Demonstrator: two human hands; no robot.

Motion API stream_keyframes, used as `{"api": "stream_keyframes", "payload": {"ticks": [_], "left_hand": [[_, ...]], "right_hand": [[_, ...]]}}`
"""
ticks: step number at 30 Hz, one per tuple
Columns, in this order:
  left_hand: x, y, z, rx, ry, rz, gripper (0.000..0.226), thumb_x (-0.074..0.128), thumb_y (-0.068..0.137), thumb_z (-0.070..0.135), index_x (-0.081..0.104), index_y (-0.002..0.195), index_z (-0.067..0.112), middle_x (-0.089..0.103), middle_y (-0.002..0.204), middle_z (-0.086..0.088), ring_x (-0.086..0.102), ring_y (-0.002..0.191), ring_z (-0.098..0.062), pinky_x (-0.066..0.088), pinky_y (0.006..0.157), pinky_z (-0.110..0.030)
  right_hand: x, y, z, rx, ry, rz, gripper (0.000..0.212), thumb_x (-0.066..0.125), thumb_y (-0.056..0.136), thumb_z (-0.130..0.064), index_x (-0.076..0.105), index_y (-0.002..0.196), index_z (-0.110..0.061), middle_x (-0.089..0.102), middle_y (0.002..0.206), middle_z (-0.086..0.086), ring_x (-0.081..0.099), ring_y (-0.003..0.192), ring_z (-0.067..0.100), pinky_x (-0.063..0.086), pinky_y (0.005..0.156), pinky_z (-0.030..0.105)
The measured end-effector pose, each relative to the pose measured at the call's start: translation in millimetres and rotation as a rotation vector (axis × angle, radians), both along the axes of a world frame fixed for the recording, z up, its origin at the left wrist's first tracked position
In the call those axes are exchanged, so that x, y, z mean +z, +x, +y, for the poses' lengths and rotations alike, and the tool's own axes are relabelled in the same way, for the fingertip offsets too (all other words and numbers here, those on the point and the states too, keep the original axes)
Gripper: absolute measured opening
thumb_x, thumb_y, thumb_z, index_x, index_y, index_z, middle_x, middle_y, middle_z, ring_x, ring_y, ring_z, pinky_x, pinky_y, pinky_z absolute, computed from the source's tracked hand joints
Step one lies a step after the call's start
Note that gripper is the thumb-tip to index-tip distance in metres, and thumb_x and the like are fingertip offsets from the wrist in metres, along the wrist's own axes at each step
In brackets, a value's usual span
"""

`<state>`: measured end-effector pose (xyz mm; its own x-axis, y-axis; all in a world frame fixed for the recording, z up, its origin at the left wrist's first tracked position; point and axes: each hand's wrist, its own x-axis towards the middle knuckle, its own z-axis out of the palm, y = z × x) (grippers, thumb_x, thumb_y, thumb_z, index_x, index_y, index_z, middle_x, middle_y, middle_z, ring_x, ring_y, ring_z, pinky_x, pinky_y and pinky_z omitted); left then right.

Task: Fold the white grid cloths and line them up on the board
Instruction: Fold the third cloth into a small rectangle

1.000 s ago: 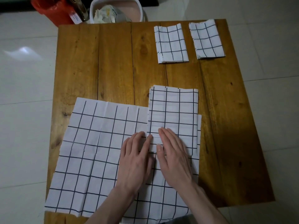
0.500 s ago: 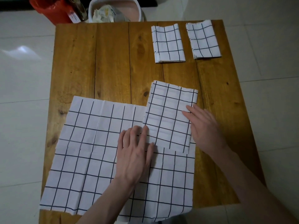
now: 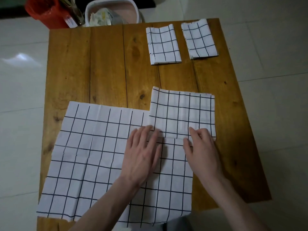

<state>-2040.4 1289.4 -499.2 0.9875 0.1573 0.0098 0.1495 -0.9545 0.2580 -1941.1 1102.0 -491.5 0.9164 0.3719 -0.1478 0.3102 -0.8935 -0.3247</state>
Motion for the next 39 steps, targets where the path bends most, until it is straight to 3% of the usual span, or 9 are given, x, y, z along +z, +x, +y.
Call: {"api": "stream_keyframes", "payload": {"ticks": [5, 9, 12, 14, 18, 23, 39], "left_hand": [[-10.3, -21.9, -22.6, -0.126, 0.017, 0.081, 0.057, 0.027, 0.113, 0.042, 0.039, 0.160, 0.012, 0.045, 0.161, -0.012, 0.039, 0.152, -0.028, 0.026, 0.125, -0.049], [-14.6, -26.2, -30.5, -0.094, 0.012, 0.095, 0.059, 0.033, 0.112, 0.042, 0.034, 0.162, 0.012, 0.041, 0.164, -0.011, 0.037, 0.153, -0.028, 0.026, 0.126, -0.048], [-14.5, -20.1, -33.3, -0.088, 0.014, 0.071, 0.061, 0.036, 0.110, 0.039, 0.030, 0.164, 0.012, 0.036, 0.167, -0.011, 0.031, 0.157, -0.028, 0.027, 0.126, -0.051], [-15.4, -13.2, -35.0, -0.089, 0.015, 0.057, 0.062, 0.036, 0.109, 0.037, 0.029, 0.164, 0.011, 0.032, 0.169, -0.012, 0.024, 0.159, -0.027, 0.024, 0.127, -0.051], [-21.2, -6.1, -37.6, -0.090, 0.061, 0.091, 0.069, 0.037, 0.108, 0.037, 0.018, 0.166, 0.007, 0.014, 0.175, -0.012, 0.011, 0.162, -0.028, 0.019, 0.128, -0.051], [-23.6, -9.0, -37.4, -0.058, 0.038, 0.139, 0.071, 0.030, 0.107, 0.047, 0.020, 0.166, 0.010, 0.014, 0.175, -0.012, 0.011, 0.162, -0.030, 0.026, 0.126, -0.056], [-20.4, -12.2, -27.1, -0.057, 0.000, 0.207, 0.073, 0.030, 0.109, 0.062, 0.013, 0.168, 0.024, 0.004, 0.177, -0.004, -0.003, 0.163, -0.031, 0.019, 0.129, -0.054]], "right_hand": [[-1.6, -5.8, -3.0, 0.028, -0.056, -0.039, 0.052, 0.054, 0.102, -0.035, 0.053, 0.147, -0.009, 0.055, 0.120, 0.007, 0.055, 0.112, 0.023, 0.055, 0.089, 0.036], [1.5, -15.5, -7.6, 0.069, -0.046, -0.154, 0.047, 0.051, 0.105, -0.030, 0.052, 0.148, -0.012, 0.057, 0.137, 0.006, 0.056, 0.124, 0.023, 0.051, 0.095, 0.038], [-1.2, -29.4, -7.7, 0.230, -0.050, -0.164, 0.050, 0.034, 0.111, -0.030, 0.040, 0.158, -0.014, 0.042, 0.162, 0.005, 0.037, 0.151, 0.022, 0.039, 0.118, 0.039], [-5.2, -36.2, -5.1, 0.337, -0.068, -0.154, 0.054, 0.027, 0.113, -0.034, 0.032, 0.162, -0.013, 0.028, 0.170, 0.005, 0.021, 0.159, 0.020, 0.028, 0.127, 0.043], [-13.9, -40.9, 2.1, 0.370, -0.109, -0.085, 0.061, 0.020, 0.113, -0.045, 0.021, 0.165, -0.015, 0.013, 0.174, 0.002, 0.007, 0.161, 0.016, 0.018, 0.128, 0.046], [-23.1, -37.8, 3.8, 0.350, -0.145, 0.005, 0.067, 0.012, 0.110, -0.057, 0.015, 0.166, -0.019, 0.007, 0.175, -0.002, 0.002, 0.161, 0.013, 0.012, 0.127, 0.046], [-22.7, -20.8, -30.8, 0.413, -0.146, 0.053, 0.070, 0.015, 0.109, -0.063, 0.007, 0.167, -0.025, 0.001, 0.175, -0.008, -0.002, 0.161, 0.009, 0.010, 0.128, 0.044]]}}
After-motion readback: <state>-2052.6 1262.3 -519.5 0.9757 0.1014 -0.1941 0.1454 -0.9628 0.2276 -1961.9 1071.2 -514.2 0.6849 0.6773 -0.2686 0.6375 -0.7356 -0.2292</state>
